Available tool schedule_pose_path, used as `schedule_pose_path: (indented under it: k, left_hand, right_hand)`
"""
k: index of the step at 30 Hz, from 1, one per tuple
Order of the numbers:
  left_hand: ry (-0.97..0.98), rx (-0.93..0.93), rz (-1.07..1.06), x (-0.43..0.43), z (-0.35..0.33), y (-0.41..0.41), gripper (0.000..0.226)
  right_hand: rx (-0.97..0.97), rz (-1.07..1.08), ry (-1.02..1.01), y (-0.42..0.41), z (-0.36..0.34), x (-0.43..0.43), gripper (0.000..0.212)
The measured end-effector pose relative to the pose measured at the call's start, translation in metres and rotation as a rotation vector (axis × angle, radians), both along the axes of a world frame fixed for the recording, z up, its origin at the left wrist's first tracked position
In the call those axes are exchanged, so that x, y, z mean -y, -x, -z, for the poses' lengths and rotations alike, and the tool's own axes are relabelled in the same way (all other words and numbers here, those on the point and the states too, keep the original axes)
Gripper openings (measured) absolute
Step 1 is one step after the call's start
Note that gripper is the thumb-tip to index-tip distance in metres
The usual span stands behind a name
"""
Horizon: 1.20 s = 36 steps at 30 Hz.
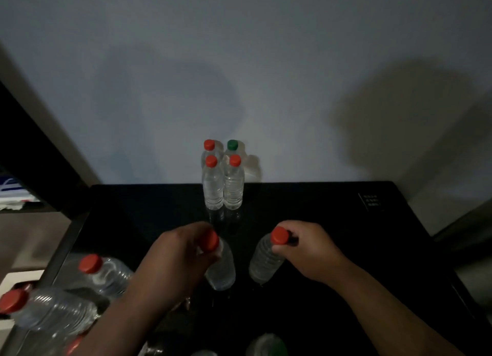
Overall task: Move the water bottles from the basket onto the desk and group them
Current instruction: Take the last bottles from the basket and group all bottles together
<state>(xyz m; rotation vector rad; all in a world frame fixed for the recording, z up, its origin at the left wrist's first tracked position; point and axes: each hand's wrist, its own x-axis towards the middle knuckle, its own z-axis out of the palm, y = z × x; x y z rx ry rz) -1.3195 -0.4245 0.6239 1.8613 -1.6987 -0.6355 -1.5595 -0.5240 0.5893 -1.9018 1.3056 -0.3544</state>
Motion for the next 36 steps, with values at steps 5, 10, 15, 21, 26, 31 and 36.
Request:
schedule_pose_path:
  k: [5, 10, 15, 21, 26, 31, 36]
  left_hand:
    - [-0.007, -0.043, 0.044, 0.069, -0.006, 0.026, 0.015]
    - [0.023, 0.019, 0.037, 0.154, 0.001, 0.050, 0.015]
    - [0.052, 0.193, 0.054, 0.236, 0.015, 0.073, 0.019]
    - [-0.084, 0.257, -0.014, 0.308, 0.029, 0.084, 0.012]
    - [-0.148, 0.277, -0.039, 0.343, 0.040, 0.077, 0.009]
    - [-0.165, 0.338, -0.055, 0.362, 0.049, 0.069, 0.015]
    - [-0.127, 0.425, -0.043, 0.365, 0.058, 0.062, 0.032]
  right_hand:
    - [0.053, 0.073, 0.122, 0.029, 0.005, 0.059, 0.009]
    - [0.081, 0.063, 0.210, 0.045, 0.013, 0.128, 0.010]
    - [0.109, 0.084, 0.299, 0.044, 0.028, 0.190, 0.010]
    - [0.148, 0.067, 0.260, 0.033, 0.058, 0.240, 0.010]
    - [0.157, 0.048, 0.297, 0.023, 0.069, 0.265, 0.009]
    - [0.188, 0.067, 0.335, 0.008, 0.078, 0.287, 0.009]
    - [0.230, 0.111, 0.311, 0.001, 0.081, 0.290, 0.018]
